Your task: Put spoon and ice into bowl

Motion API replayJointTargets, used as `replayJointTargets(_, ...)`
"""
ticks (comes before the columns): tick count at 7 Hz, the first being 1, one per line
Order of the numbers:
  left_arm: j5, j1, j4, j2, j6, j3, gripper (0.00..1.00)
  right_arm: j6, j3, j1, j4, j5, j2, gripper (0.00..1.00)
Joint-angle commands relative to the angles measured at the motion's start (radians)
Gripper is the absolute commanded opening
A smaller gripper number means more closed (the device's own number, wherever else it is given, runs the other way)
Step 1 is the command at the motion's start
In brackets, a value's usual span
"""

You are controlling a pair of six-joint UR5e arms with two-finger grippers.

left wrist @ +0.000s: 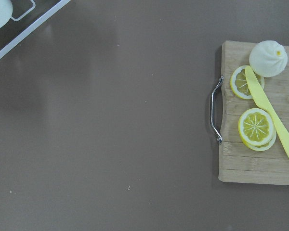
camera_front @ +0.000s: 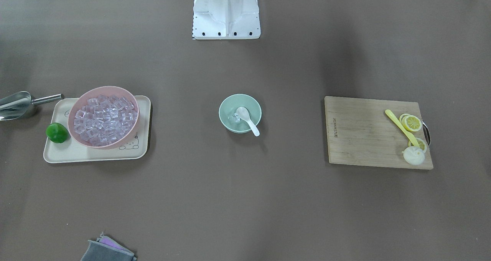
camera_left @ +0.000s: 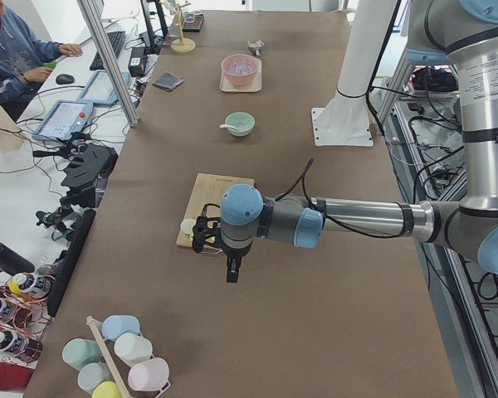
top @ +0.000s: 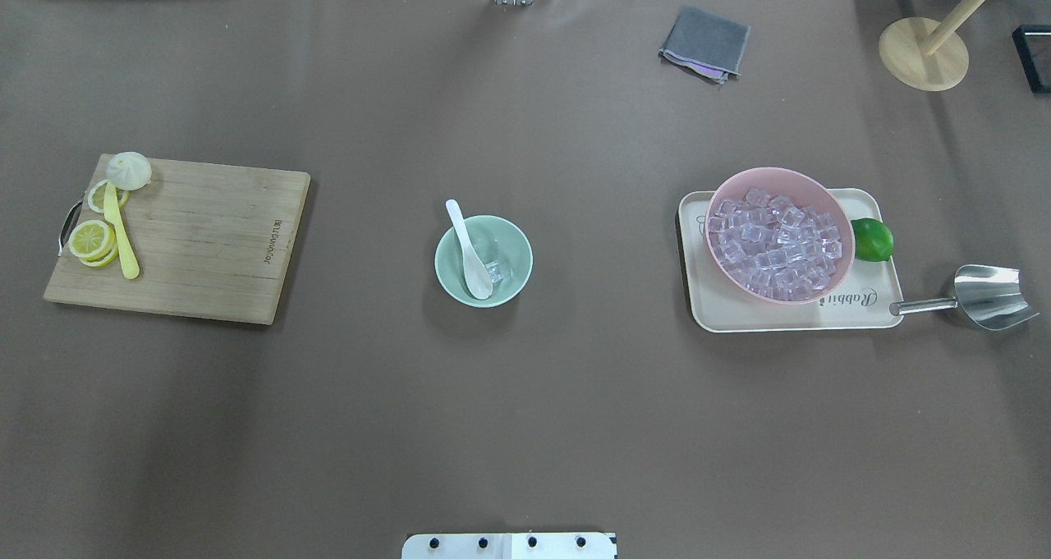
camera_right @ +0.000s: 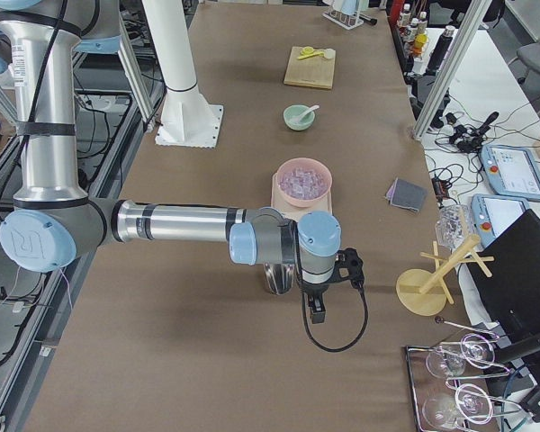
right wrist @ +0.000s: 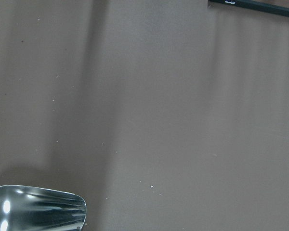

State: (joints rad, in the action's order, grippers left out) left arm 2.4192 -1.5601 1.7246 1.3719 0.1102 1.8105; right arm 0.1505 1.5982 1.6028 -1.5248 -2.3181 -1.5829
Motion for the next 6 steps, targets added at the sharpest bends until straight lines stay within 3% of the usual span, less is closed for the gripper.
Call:
replayJointTargets(1, 0.0, 0.002, 0.0, 0.009, -0.001, -0.003, 0.98, 0.0, 0.002, 0.0, 0.0, -0.001, 0.0, 1.0)
replayJointTargets(6, -0.003, 0.002, 0.001, 0.007, -0.001, 0.0, 0.98, 0.0, 0.0, -0.001, 0.02, -0.001, 0.0, 1.0)
